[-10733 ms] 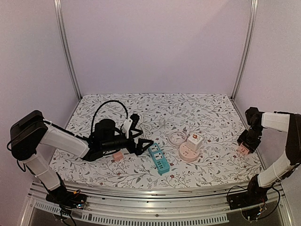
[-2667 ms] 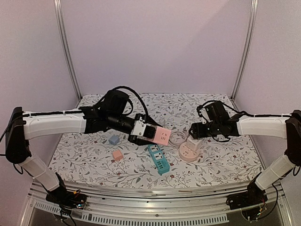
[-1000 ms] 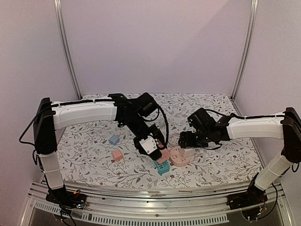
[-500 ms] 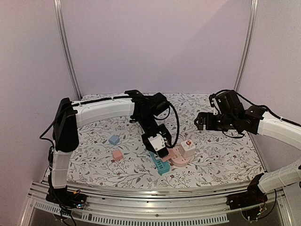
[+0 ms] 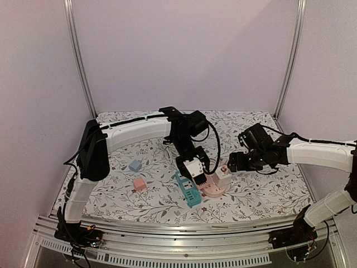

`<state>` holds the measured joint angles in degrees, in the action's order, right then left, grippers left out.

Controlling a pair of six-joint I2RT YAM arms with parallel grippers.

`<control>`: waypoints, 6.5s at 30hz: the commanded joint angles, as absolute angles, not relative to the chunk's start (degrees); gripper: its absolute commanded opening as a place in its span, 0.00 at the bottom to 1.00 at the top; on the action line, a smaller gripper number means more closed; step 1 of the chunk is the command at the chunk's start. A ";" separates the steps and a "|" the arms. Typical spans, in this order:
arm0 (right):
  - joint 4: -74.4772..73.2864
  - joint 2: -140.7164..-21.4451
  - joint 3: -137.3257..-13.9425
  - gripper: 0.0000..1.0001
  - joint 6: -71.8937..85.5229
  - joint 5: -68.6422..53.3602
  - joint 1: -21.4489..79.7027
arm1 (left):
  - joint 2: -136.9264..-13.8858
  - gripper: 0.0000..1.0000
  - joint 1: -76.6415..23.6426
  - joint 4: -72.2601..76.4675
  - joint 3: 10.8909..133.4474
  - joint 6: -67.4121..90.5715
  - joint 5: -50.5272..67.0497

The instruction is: Insert the plug

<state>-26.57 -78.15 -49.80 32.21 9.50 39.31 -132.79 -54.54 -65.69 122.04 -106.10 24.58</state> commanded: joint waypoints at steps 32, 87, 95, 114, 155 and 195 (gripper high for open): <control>-21.13 -83.20 -48.61 0.78 31.99 2.54 39.03 | -136.92 0.00 -58.42 -61.05 122.74 -105.28 16.10; -21.18 -78.67 -48.15 0.77 31.54 -1.50 39.20 | -140.71 0.99 -61.76 -76.82 132.61 -101.45 11.73; -21.25 -78.60 -48.08 0.77 31.51 -1.58 39.27 | -138.83 0.99 -61.70 -76.76 131.48 -101.13 10.68; -21.23 -78.66 -48.60 0.76 31.46 -0.85 40.43 | -131.14 0.99 -59.51 -68.62 124.17 -99.59 14.76; -29.08 -73.43 -55.56 0.74 27.27 4.40 43.99 | -91.62 0.99 -56.44 2.26 70.86 -38.94 -1.33; -49.48 -99.06 -80.18 0.35 24.89 8.87 57.98 | -92.82 0.52 -54.49 -1.60 54.47 27.49 13.99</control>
<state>-47.22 -97.49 -78.65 25.34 7.44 57.74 -90.54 -52.80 -1.32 53.52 25.65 12.34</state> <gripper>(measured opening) 0.353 0.523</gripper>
